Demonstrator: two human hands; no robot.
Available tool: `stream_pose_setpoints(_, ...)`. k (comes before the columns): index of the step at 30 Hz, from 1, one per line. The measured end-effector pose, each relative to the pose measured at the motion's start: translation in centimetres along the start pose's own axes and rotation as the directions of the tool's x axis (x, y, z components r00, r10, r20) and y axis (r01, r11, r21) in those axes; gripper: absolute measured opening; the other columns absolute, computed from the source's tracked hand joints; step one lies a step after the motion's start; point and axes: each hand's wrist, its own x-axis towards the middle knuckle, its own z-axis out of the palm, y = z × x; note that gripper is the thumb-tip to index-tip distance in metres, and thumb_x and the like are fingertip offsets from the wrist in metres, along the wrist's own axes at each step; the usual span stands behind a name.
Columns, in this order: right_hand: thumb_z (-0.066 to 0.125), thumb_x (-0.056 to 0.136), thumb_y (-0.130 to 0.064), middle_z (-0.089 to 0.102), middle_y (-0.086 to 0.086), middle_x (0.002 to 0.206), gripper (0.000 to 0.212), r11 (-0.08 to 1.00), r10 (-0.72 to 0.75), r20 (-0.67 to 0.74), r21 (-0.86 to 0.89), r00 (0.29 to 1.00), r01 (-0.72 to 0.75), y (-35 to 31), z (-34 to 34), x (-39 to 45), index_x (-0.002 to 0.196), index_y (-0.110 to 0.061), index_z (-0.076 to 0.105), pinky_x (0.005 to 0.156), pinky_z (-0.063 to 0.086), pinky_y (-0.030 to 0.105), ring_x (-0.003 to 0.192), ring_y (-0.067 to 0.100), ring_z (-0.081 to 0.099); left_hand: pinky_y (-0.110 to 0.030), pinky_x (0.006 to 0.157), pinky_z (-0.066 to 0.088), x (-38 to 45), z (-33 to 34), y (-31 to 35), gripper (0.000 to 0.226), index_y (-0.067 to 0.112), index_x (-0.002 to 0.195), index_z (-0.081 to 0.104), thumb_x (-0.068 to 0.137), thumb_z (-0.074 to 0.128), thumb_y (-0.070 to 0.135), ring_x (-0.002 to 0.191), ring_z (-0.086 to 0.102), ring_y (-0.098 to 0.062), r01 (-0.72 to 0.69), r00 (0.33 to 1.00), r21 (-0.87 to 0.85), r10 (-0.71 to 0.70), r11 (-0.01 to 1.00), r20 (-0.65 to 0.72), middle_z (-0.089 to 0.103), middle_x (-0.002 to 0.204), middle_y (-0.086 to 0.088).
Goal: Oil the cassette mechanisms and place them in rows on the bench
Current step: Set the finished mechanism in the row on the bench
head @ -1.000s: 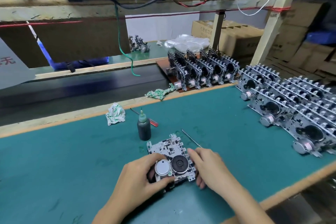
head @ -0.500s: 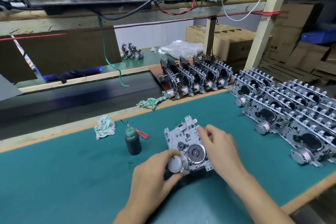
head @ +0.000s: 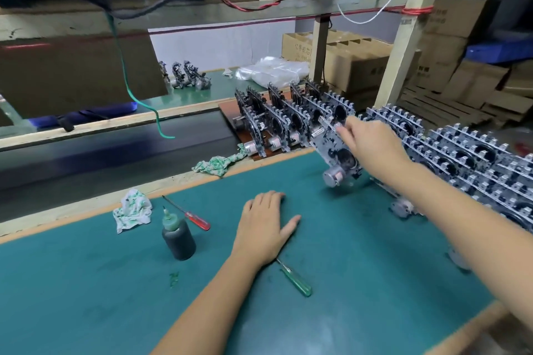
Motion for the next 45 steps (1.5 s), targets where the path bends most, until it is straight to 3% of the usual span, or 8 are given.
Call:
stream_pose_setpoints(5, 0.038, 0.102, -0.031, 0.046, 0.010, 0.064, 0.035, 0.994, 0.071, 0.031, -0.090, 0.997, -0.068, 3.2, 1.7, 3.3, 0.090, -0.002, 0.053, 0.058, 0.037, 0.036, 0.066, 0.030, 0.050, -0.019, 0.101, 0.016, 0.3, 0.9, -0.8, 0.040, 0.025, 0.126, 0.046, 0.094, 0.041, 0.050, 0.123, 0.035, -0.007, -0.029, 0.999, -0.037, 0.027, 0.999, -0.039, 0.044, 0.130, 0.013)
stream_pose_setpoints(9, 0.037, 0.102, -0.031, 0.058, 0.022, 0.080, 0.036, 0.985, 0.112, 0.078, -0.144, 0.991, -0.100, 4.9, 3.0, 4.7, 0.097, 0.001, 0.053, 0.061, 0.038, 0.038, 0.079, 0.036, 0.055, -0.018, 0.100, 0.016, 0.4, 1.1, -0.8, 0.039, 0.026, 0.123, 0.047, 0.092, 0.045, 0.049, 0.122, 0.034, -0.005, -0.031, 0.998, -0.042, 0.028, 0.999, -0.059, 0.044, 0.127, 0.015)
stream_pose_setpoints(16, 0.038, 0.102, -0.031, 0.063, 0.022, 0.095, 0.036, 0.951, 0.138, 0.168, -0.297, 0.976, -0.083, 5.8, 3.8, 5.4, 0.103, -0.001, 0.057, 0.066, 0.035, 0.035, 0.090, 0.037, 0.059, -0.017, 0.100, 0.017, 0.4, 0.9, -0.6, 0.039, 0.027, 0.122, 0.048, 0.090, 0.048, 0.048, 0.122, 0.034, -0.004, -0.022, 0.998, -0.045, 0.019, 0.999, -0.060, 0.044, 0.126, 0.016)
stream_pose_setpoints(24, 0.037, 0.102, -0.029, 0.063, 0.021, 0.092, 0.035, 0.948, 0.123, 0.165, -0.312, 0.979, -0.066, 5.7, 3.5, 5.2, 0.104, 0.000, 0.057, 0.065, 0.035, 0.034, 0.086, 0.035, 0.059, -0.018, 0.097, 0.019, 0.4, 0.7, -0.6, 0.038, 0.028, 0.121, 0.049, 0.089, 0.048, 0.049, 0.117, 0.038, -0.005, -0.007, 0.999, -0.028, 0.006, 1.000, -0.039, 0.048, 0.122, 0.016)
stream_pose_setpoints(30, 0.036, 0.102, -0.032, 0.063, 0.020, 0.090, 0.035, 0.969, 0.063, 0.178, -0.246, 0.982, -0.018, 4.9, 3.4, 5.3, 0.099, -0.002, 0.054, 0.063, 0.035, 0.034, 0.079, 0.032, 0.056, -0.034, 0.088, 0.038, 8.2, -0.5, 3.6, 0.038, 0.024, 0.127, 0.048, 0.095, 0.049, 0.044, 0.114, 0.052, -0.019, 0.032, 0.999, 0.002, -0.032, 0.999, 0.023, 0.056, 0.124, 0.003)
stream_pose_setpoints(33, 0.035, 0.102, -0.034, 0.064, 0.017, 0.096, 0.036, 0.967, 0.029, 0.172, -0.255, 0.985, 0.016, 4.9, 3.9, 5.2, 0.104, -0.005, 0.056, 0.064, 0.034, 0.033, 0.090, 0.033, 0.060, -0.037, 0.087, 0.044, 13.2, -0.5, 7.5, 0.051, 0.020, 0.145, 0.030, 0.098, 0.049, 0.027, 0.120, 0.049, -0.024, -0.059, 0.998, -0.156, 0.060, 0.986, 0.003, 0.043, 0.140, -0.005)
stream_pose_setpoints(37, 0.035, 0.101, -0.025, 0.064, 0.017, 0.103, 0.030, 0.954, 0.016, 0.182, -0.297, 0.983, 0.039, 5.4, 4.3, 5.3, 0.109, -0.004, 0.055, 0.064, 0.033, 0.033, 0.093, 0.033, 0.061, -0.038, 0.114, 0.023, 16.8, 0.1, 10.0, 0.073, 0.010, 0.152, 0.004, 0.095, 0.050, 0.011, 0.143, 0.019, -0.027, -0.009, 0.983, -0.338, 0.071, 0.941, 0.172, 0.006, 0.159, -0.012)
stream_pose_setpoints(45, 0.034, 0.101, -0.023, 0.064, 0.018, 0.102, 0.031, 0.945, 0.069, 0.170, -0.328, 0.983, -0.009, 7.1, 3.8, 5.6, 0.108, -0.002, 0.056, 0.063, 0.033, 0.032, 0.092, 0.034, 0.061, -0.033, 0.107, 0.029, 18.8, 0.1, 10.3, 0.074, 0.012, 0.152, 0.007, 0.093, 0.052, 0.006, 0.142, 0.025, -0.025, -0.047, 0.949, -0.332, 0.146, 0.942, 0.280, -0.004, 0.160, -0.007)
